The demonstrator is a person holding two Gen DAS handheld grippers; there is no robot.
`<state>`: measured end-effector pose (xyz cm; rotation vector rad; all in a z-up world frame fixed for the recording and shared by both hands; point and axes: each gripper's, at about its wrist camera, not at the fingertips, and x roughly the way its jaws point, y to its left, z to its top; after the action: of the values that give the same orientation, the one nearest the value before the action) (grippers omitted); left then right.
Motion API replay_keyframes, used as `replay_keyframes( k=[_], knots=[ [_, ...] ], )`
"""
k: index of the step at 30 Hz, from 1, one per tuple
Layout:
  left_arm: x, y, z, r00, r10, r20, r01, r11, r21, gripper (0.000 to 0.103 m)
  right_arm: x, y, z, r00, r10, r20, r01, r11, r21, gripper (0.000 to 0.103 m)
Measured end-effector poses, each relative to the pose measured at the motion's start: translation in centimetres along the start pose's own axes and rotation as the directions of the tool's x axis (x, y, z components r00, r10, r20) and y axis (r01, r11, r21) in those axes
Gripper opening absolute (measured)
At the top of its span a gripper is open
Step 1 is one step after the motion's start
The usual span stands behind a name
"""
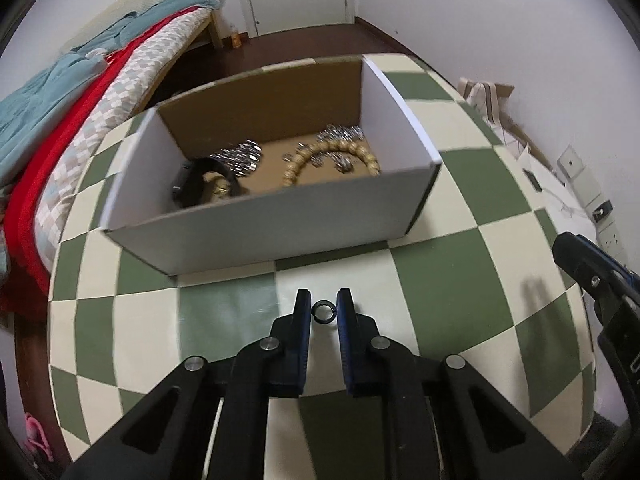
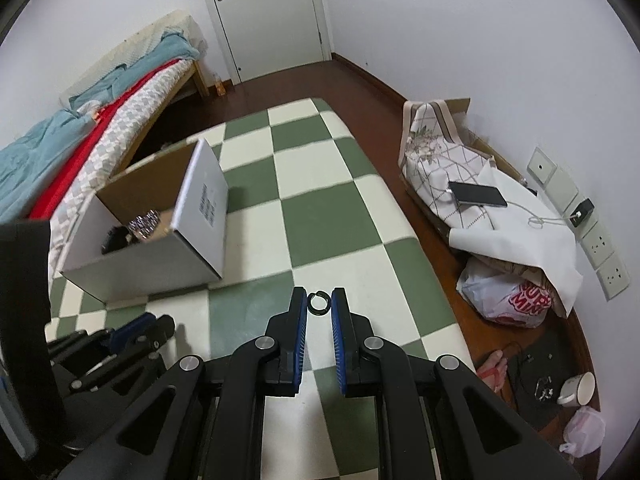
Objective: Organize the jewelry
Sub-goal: 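Carry both black rings over the white box with both tools, then open both tools to drop the rings into the box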
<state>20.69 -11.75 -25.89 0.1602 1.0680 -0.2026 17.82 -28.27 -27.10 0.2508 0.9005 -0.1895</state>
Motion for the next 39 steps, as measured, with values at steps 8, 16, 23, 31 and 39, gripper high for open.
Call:
replay_keyframes(
  k=[8,16,23,31,39],
  knots=[
    [-5.4,4.1,2.0,0.994,0.03,0.11,-0.022,0.997,-0.073,0.01,-3.1,3.0,2.1,0.995,0.075,0.061,-0.073,0.997,-0.04,0.013],
    [-7.2,8.5,6.2,0.982,0.079,0.173,-0.058,0.991,-0.124,0.01,-3.2,7.8,5.3,0.984,0.162,0.079,-0.155,0.984,-0.088,0.013],
    [-5.7,9.7,8.3,0.986,0.071,0.149,-0.049,0.988,-0.146,0.01,-0.4,10.0,7.9,0.979,0.201,0.036,-0.197,0.976,-0.095,0.013],
    [-3.1,10.4,9.4,0.996,-0.042,0.073,0.055,0.98,-0.19,0.01,2.9,9.7,9.4,0.959,0.278,-0.054,-0.281,0.959,-0.037,0.013],
    [-1.5,11.5,10.0,0.984,-0.176,0.009,0.172,0.949,-0.264,0.011,5.0,9.1,9.8,0.922,0.364,-0.134,-0.361,0.932,0.043,0.014]
  ],
)
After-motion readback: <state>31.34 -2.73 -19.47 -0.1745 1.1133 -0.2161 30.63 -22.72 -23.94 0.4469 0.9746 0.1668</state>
